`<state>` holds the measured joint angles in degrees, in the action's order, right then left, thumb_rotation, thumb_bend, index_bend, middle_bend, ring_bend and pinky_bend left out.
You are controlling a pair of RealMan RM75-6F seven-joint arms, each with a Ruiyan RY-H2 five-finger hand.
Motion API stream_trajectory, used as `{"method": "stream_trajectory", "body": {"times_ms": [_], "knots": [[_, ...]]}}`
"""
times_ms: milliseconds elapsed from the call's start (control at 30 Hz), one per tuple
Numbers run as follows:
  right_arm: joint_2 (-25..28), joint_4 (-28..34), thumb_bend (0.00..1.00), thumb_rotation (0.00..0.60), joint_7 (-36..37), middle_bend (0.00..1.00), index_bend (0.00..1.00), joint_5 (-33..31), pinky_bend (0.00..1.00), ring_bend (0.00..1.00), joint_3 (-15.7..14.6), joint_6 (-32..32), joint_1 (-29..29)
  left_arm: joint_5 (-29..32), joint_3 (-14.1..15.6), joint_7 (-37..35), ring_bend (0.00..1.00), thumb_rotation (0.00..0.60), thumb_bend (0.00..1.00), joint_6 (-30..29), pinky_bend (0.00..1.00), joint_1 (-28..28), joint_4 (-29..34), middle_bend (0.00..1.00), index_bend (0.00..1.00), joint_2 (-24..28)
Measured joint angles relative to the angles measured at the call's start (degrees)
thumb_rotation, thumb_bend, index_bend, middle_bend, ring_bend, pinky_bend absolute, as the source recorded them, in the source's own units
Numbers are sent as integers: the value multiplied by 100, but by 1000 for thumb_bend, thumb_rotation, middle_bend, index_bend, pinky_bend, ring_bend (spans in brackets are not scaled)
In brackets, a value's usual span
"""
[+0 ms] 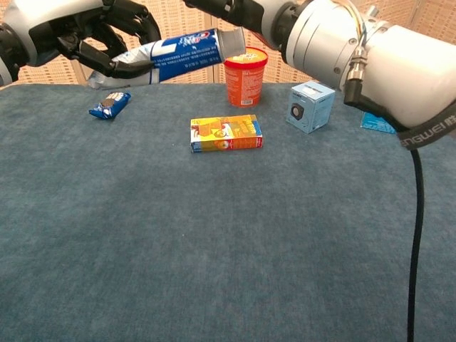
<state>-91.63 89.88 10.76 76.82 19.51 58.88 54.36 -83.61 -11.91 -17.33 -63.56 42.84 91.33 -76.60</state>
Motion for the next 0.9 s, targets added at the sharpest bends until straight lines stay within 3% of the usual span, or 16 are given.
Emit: {"method": "stream_trajectory", "body": {"times_ms": [267, 467, 767, 833, 900], "knots": [[472, 256, 0, 107, -15, 0, 0, 57, 0, 0, -47, 155, -255, -29, 231, 538, 794, 600, 668, 242, 565, 10, -191, 924, 847, 38], [1009, 574, 0, 105, -145, 0, 0, 76, 0, 0, -137, 280, -548, 140, 429, 1353, 772, 600, 651, 682, 552, 81, -397, 924, 825, -13], [1565, 921, 0, 105, -308, 0, 0, 89, 0, 0, -287, 472, -947, 1049, 507, 2806, 717, 600, 643, 1344, 547, 294, -899, 883, 757, -558], [1647, 960, 0, 107, -307, 0, 0, 82, 0, 0, -313, 505, -1022, 1273, 495, 2983, 690, 600, 605, 1458, 543, 343, -997, 856, 722, -693], [1714, 981, 0, 104, -292, 0, 0, 82, 0, 0, -334, 530, -1082, 1451, 477, 3119, 635, 600, 487, 1522, 528, 380, -1095, 789, 619, -820]]}}
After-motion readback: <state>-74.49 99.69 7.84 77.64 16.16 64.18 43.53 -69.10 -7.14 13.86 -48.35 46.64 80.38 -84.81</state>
